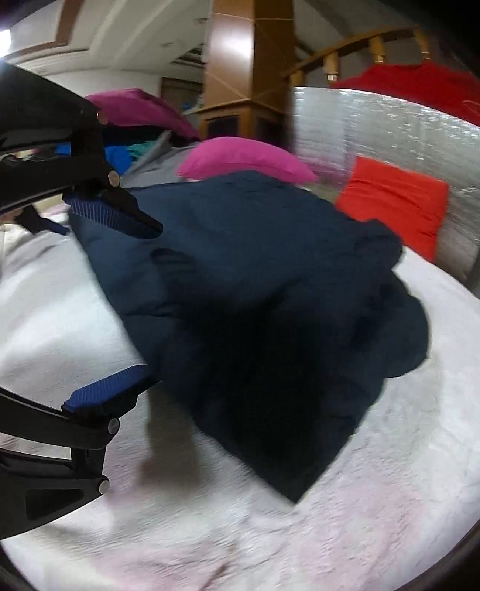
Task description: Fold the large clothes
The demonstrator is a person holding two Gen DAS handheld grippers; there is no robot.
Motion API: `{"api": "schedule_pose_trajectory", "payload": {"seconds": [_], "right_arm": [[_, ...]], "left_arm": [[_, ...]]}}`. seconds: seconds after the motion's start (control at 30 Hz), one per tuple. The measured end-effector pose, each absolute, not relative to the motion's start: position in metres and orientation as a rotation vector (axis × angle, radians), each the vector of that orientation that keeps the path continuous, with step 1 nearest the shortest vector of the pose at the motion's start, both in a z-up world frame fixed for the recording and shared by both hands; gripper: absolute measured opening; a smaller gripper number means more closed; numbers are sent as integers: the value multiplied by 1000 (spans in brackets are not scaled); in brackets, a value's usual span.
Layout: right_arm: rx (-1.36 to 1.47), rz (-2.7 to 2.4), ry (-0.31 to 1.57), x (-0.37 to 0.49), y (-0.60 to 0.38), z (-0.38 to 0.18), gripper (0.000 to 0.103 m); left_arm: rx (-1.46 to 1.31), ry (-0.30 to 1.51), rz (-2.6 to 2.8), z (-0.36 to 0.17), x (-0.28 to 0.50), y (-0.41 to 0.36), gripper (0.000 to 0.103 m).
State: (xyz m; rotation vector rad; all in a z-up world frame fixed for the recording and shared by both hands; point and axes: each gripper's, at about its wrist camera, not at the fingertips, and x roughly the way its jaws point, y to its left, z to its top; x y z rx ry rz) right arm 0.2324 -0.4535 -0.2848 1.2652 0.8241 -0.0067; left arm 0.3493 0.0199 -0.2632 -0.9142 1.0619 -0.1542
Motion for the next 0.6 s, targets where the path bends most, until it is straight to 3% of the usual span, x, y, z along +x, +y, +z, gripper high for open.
{"api": "schedule_pose_trajectory", "payload": {"seconds": [0.13, 0.17, 0.2, 0.23, 0.3, 0.4, 0.57, 0.6], "right_arm": [[1350, -49, 748, 243, -459, -299, 74], [1347, -54, 721, 244, -459, -296, 70], [1311, -67, 695, 243, -459, -289, 50], [1258, -74, 673, 244, -456, -280, 41], [1152, -82, 632, 244, -448, -261, 35], [1002, -114, 657, 251, -437, -248, 35], [1059, -116, 761, 252, -442, -260, 36], [1056, -105, 769, 251, -442, -255, 38]], "left_arm": [[-951, 1028, -169, -270, 356, 24, 68], [-952, 1010, -171, -270, 358, 24, 61], [-938, 991, -176, -266, 358, 25, 48], [-914, 974, -190, -262, 359, 25, 41], [-855, 933, -211, -250, 360, 22, 37], [-767, 972, -193, -249, 362, 14, 38], [-703, 1024, -146, -254, 365, 10, 52], [-661, 1020, -121, -248, 362, 9, 58]]}}
